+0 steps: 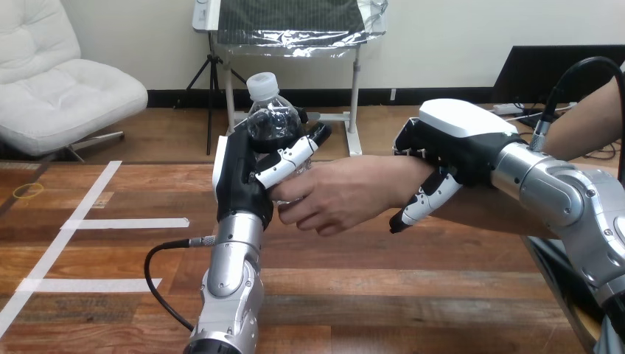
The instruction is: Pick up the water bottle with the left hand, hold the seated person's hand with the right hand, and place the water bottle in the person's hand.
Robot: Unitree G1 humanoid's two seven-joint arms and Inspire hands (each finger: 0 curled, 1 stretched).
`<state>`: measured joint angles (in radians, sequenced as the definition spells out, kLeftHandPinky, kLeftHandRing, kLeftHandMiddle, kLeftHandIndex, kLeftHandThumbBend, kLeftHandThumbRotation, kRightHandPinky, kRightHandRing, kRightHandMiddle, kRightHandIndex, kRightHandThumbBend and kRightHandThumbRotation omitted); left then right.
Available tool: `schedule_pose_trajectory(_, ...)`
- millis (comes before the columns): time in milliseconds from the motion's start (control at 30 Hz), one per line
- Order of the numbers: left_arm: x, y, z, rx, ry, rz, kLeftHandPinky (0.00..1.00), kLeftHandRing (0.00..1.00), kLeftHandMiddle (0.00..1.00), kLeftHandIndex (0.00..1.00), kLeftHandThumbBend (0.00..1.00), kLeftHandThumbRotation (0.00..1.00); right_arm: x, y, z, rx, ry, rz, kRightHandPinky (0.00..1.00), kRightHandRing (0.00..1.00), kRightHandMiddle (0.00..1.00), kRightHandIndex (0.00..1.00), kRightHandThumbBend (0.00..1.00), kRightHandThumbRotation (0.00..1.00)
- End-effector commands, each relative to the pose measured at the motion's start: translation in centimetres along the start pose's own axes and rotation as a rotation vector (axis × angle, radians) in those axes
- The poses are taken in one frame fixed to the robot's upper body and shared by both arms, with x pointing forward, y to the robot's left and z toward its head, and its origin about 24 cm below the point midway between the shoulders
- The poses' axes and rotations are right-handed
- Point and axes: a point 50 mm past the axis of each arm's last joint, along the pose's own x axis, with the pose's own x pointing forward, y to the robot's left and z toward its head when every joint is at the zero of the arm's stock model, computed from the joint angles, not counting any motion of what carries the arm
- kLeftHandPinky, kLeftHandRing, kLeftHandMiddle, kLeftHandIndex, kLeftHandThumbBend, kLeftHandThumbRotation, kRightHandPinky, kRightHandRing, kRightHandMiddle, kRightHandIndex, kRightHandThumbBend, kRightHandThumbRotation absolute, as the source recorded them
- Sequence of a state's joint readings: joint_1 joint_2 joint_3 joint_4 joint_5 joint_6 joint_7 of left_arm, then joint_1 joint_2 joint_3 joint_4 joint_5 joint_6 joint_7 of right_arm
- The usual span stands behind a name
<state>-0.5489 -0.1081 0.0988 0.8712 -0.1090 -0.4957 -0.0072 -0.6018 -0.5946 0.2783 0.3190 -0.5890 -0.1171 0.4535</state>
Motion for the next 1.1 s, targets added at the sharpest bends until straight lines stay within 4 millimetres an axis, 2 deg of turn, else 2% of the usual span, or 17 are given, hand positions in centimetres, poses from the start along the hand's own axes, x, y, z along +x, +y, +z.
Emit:
schedule_pose_trajectory(0, 0.5, -4.0, 1.2, -0.047, -0.058, -0.131, 0.32, 0.35, 0.38, 0.45, 0.64, 0.0, 0.4, -0.6, 1.2, 0.016, -0.04, -0.033, 0.2, 0.26, 0.33, 0.33, 0.92, 0.19)
schedule_pose_trajectory(833, 0.5, -3.8, 1.4, -0.037, -0.075, -0.145, 0.32, 0.35, 0.38, 0.45, 0.62, 0.0, -0.2, 0.1, 0.2, 0.076, -0.048, -0.028, 0.22, 0.28, 0.34, 0.34, 0.91, 0.17)
schedule_pose_trajectory(933, 0.5, -3.7, 1.4, -0.05, -0.074, -0.145, 0.32, 0.35, 0.38, 0.45, 0.62, 0.0, -0.3, 0.2, 0.2, 0.081, -0.041, -0.018, 0.22, 0.28, 0.34, 0.35, 0.91, 0.18)
schedule_pose_trajectory(1067, 0.5, -3.7, 1.4, -0.072, -0.065, -0.142, 0.32, 0.35, 0.39, 0.46, 0.63, 0.0, -0.5, 0.3, 0.1, 0.076, -0.039, -0.002, 0.24, 0.3, 0.37, 0.41, 0.91, 0.21)
